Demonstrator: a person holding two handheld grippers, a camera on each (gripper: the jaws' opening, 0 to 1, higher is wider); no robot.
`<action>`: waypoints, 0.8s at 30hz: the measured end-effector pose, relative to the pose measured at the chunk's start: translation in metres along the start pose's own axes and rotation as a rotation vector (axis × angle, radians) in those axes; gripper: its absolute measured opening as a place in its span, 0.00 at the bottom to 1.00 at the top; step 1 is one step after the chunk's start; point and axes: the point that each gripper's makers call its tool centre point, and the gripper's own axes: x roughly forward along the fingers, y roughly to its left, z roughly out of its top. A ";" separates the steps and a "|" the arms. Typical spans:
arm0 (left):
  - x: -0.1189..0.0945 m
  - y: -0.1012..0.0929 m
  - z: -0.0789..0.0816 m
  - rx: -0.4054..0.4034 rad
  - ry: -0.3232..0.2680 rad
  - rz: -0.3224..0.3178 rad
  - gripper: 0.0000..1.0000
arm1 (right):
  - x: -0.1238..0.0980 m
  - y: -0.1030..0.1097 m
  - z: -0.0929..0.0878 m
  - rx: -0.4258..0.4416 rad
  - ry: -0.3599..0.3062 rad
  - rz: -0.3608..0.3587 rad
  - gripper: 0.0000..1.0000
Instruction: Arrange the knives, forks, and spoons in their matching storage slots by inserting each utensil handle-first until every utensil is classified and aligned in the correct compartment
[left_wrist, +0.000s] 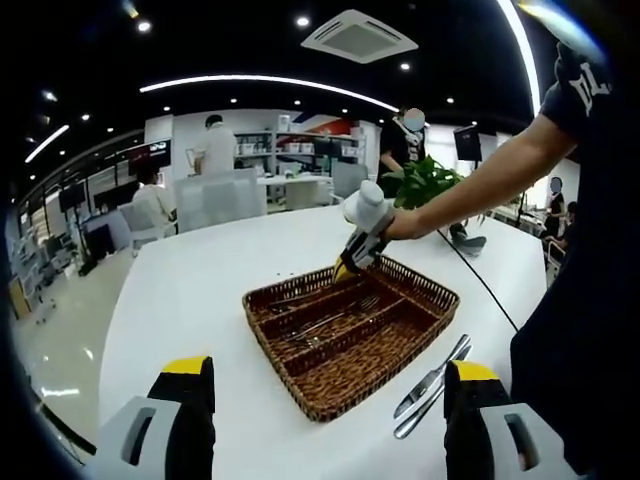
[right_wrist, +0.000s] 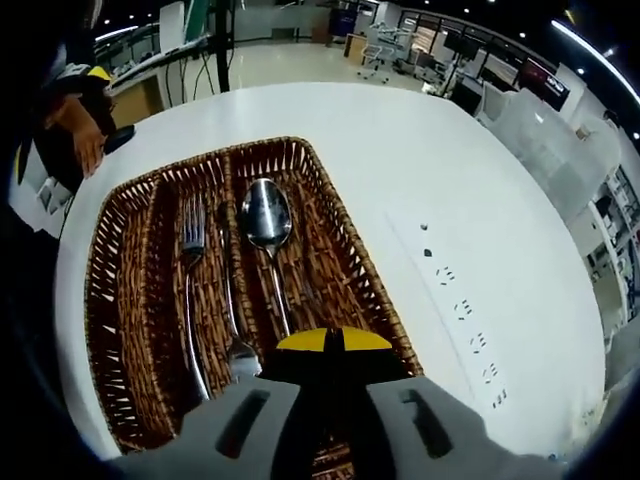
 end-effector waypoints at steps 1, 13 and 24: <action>0.000 0.001 0.001 0.000 -0.002 0.000 1.00 | 0.001 0.000 -0.002 0.001 0.003 0.003 0.00; -0.003 0.010 0.001 0.013 0.016 0.014 1.00 | 0.003 0.002 0.002 0.021 -0.057 0.071 0.01; -0.001 0.009 0.005 0.022 0.010 0.022 1.00 | 0.006 -0.009 0.006 -0.015 -0.052 0.012 0.03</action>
